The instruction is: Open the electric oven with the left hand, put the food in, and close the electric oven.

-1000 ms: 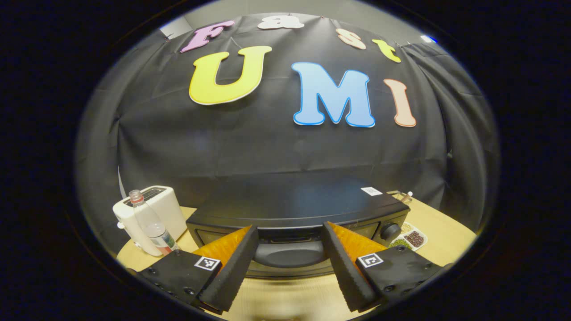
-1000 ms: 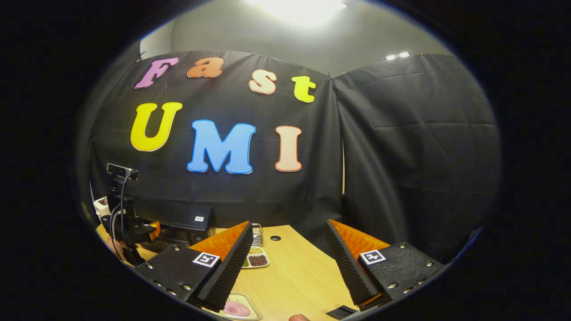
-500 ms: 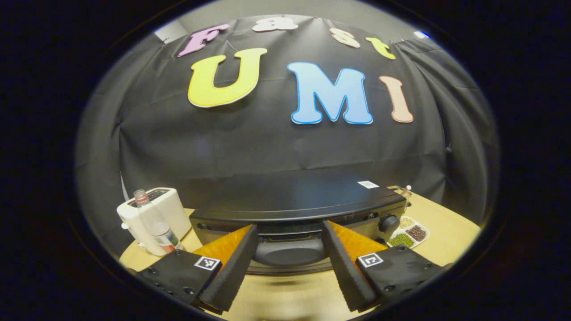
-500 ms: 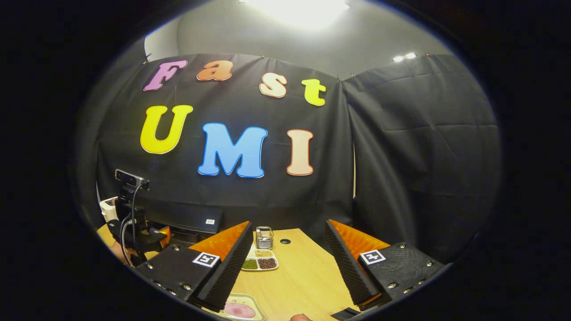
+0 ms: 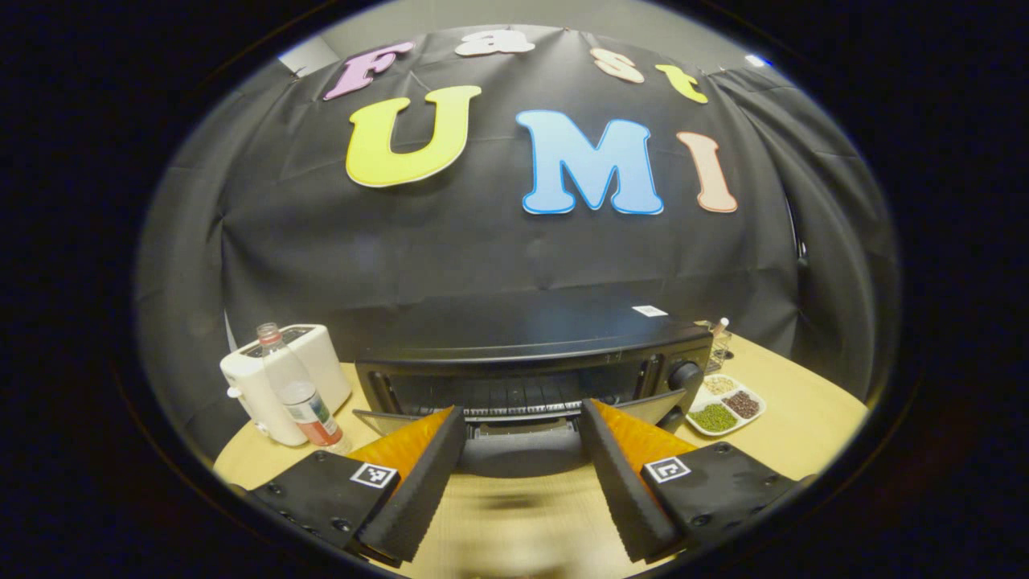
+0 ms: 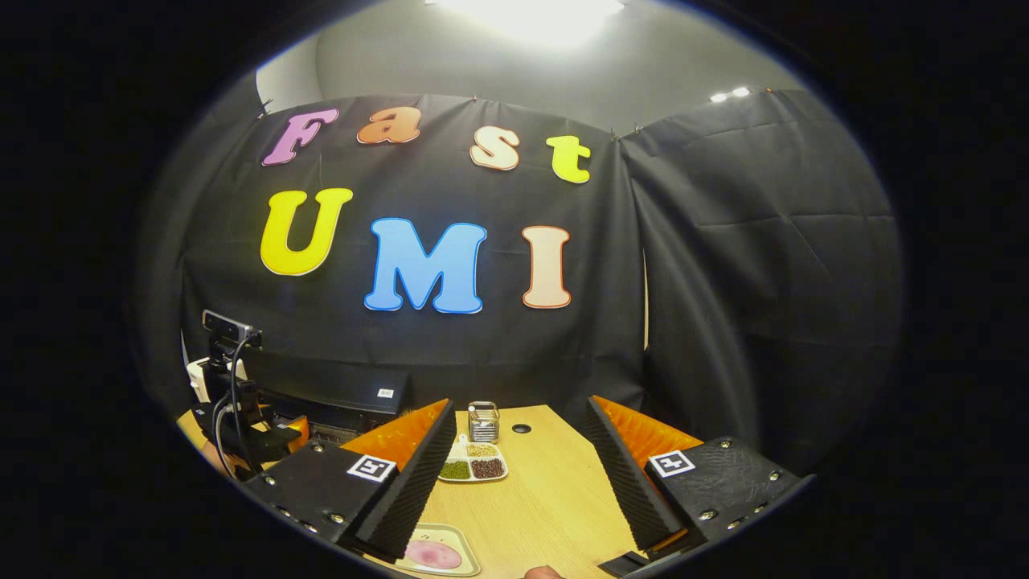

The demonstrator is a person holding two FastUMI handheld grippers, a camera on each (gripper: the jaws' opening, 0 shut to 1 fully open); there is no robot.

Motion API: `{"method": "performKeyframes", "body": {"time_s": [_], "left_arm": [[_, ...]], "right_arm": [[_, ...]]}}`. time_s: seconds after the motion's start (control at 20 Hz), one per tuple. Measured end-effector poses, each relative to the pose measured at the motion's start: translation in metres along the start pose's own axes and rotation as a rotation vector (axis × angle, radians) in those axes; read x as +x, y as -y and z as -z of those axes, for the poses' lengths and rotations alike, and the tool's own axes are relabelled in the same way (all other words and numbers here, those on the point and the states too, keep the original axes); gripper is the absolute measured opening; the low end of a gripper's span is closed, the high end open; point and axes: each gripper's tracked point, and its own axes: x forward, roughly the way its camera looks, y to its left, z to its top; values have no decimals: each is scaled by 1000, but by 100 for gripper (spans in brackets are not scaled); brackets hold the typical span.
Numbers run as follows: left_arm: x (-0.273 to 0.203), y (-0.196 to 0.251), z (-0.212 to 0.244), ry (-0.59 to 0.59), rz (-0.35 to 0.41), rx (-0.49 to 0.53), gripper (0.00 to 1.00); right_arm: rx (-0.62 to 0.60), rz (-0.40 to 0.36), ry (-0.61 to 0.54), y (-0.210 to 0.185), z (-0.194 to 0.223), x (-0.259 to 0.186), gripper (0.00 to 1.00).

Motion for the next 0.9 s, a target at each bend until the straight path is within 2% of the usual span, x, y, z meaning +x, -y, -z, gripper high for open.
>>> {"method": "performKeyframes", "body": {"time_s": [0.05,0.1,0.3,0.35,0.7,0.75,0.8,0.9], "left_arm": [[-3,0,2,-4,-3,-1,97],[-6,1,5,-12,-6,1,100],[-18,4,26,-45,-14,-5,100],[-20,4,29,-52,-14,-6,96],[-37,8,65,-113,-10,14,96],[-39,9,71,-120,-10,20,92],[-40,10,75,-125,-11,21,96],[-42,10,84,-143,-17,14,96]], "right_arm": [[4,0,-2,2,1,0,99],[6,-1,-5,3,2,-1,99],[4,0,-9,9,3,-3,99],[4,-2,-9,9,3,-3,99],[7,-19,-18,5,5,-2,99],[7,-26,-21,4,7,-1,99],[4,-34,-24,0,7,0,99],[-6,-44,-15,-4,2,2,99]]}}
